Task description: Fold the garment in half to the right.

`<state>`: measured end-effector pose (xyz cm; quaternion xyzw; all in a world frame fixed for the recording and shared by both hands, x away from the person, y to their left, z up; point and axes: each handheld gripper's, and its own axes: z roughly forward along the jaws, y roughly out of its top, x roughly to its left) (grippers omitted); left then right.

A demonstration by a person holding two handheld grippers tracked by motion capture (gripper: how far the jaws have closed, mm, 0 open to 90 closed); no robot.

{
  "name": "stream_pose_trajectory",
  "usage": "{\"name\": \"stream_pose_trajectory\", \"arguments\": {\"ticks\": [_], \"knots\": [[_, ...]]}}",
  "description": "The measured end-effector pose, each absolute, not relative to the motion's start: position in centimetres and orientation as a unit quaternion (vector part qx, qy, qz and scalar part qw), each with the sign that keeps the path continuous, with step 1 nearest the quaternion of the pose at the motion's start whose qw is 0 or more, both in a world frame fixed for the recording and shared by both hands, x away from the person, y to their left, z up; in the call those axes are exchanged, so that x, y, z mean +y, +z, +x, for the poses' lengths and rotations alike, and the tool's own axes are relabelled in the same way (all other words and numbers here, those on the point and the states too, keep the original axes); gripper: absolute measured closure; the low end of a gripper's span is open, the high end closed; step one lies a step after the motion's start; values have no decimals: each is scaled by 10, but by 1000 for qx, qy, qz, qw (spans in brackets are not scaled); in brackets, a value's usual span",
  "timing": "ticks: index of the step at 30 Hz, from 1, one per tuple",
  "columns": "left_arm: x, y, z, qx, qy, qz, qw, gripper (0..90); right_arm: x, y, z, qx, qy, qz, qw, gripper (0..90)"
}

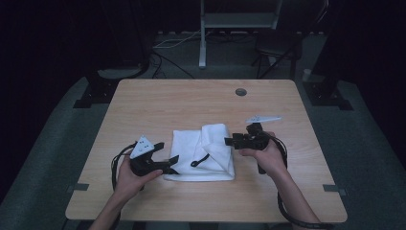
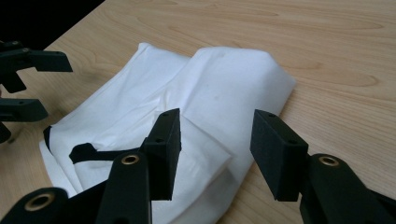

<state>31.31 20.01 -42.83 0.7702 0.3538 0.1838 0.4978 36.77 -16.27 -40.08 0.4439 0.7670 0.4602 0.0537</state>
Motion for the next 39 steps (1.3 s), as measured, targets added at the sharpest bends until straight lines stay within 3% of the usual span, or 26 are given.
{"name": "stream_pose_trajectory", "arguments": {"ticks": [23,28,35,39], "knots": [[181,-426,307,322,169,787,499,208,-172,-410,363,754,462,464,45,487],[182,-427,306,324,169,788,496,208,-167,-418,361,762,456,459,22,560],[184,-427,306,325,170,787,496,208,-161,-422,359,766,466,443,8,786],[184,-427,306,325,171,788,494,208,-158,-418,357,764,475,436,11,845]]}}
